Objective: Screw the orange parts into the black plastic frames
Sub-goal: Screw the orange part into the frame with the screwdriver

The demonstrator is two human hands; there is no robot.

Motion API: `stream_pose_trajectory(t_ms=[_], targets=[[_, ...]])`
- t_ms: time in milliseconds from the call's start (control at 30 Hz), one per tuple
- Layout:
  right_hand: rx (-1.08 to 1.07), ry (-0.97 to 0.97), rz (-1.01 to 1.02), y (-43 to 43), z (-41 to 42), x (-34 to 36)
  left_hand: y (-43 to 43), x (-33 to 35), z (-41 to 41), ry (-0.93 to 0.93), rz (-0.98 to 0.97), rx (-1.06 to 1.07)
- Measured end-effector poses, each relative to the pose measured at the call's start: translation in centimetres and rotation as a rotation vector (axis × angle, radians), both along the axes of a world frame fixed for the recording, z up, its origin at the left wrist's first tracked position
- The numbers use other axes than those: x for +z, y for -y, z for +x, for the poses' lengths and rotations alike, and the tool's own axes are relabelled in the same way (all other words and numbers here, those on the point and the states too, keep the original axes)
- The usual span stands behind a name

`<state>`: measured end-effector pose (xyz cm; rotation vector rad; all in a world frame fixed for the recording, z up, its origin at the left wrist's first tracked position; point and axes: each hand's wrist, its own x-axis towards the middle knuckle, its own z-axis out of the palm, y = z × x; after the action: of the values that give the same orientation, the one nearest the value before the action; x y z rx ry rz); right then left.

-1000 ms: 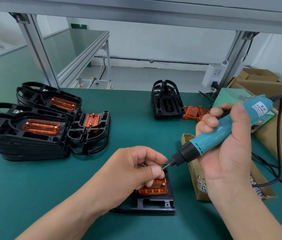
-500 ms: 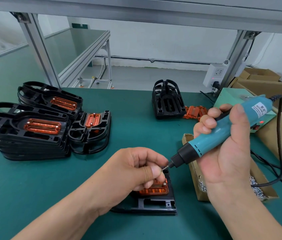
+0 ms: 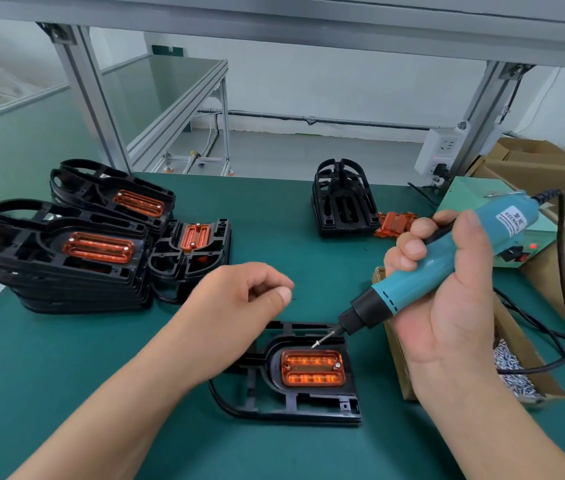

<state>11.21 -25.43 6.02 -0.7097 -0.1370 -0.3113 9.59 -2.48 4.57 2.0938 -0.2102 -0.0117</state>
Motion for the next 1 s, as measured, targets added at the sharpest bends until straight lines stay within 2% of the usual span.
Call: stream_pose_trajectory(t_ms=[167,433,767,1000], targets=[[0.014,0.015,-0.14,-1.8,-0.1,-0.5,-0.5,-0.3,0.2,-0.021,0.313,-0.084],[0.024,0.032,-0.229,-2.9,0.0,-0.8,0.1,0.0,-0.2,0.031,0.581,-0.113],[0.079,0.114,-0.288,-3.2,-0.5,-0.5,0.5,-0.5,-0.6,0.073,0.659,-0.113],[0.15,0.262,-0.4,-3.6,-1.2,0.1,0.7,-0.8,-0.6,0.076,0.659,-0.104]])
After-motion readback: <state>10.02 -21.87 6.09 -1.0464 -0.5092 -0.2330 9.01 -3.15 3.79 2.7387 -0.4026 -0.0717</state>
